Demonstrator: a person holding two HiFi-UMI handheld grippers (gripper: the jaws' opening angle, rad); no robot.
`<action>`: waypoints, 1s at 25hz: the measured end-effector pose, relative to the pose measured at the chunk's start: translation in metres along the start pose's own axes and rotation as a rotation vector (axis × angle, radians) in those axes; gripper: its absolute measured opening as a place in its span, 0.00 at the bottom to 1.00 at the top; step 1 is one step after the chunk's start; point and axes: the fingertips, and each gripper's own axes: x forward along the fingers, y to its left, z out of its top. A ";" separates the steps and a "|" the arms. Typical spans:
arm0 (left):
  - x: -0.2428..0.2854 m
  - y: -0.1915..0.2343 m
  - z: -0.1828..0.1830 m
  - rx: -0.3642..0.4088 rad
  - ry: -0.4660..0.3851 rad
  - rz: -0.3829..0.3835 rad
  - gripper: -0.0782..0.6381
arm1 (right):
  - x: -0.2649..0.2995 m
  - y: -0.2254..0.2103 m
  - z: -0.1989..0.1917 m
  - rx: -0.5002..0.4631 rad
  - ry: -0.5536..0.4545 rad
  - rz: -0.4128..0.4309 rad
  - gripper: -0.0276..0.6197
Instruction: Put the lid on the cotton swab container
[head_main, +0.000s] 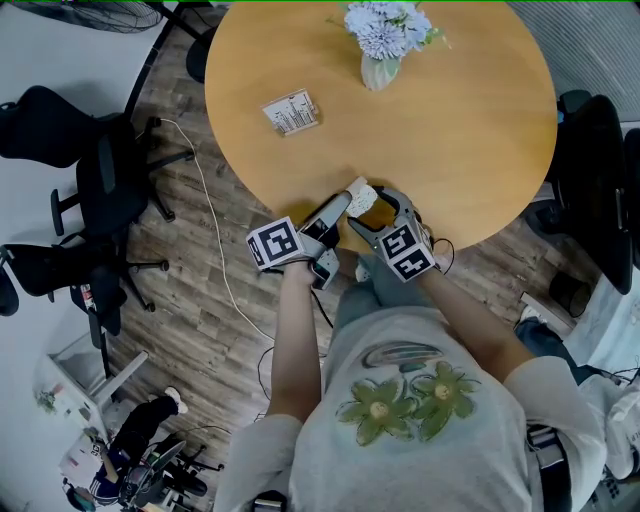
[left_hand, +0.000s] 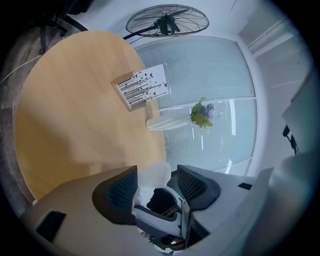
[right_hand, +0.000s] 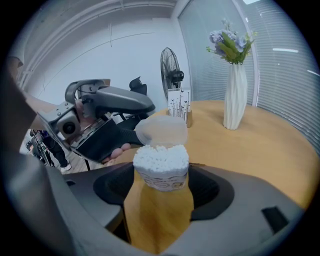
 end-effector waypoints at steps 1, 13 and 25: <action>0.000 0.001 0.000 -0.002 -0.002 0.007 0.43 | 0.000 0.000 0.000 0.001 0.000 0.000 0.58; -0.002 0.004 -0.002 0.027 -0.017 0.046 0.38 | -0.001 0.001 -0.001 -0.007 0.001 0.001 0.58; -0.002 0.003 -0.007 0.180 0.020 0.112 0.38 | 0.000 0.000 -0.002 -0.005 -0.016 0.002 0.58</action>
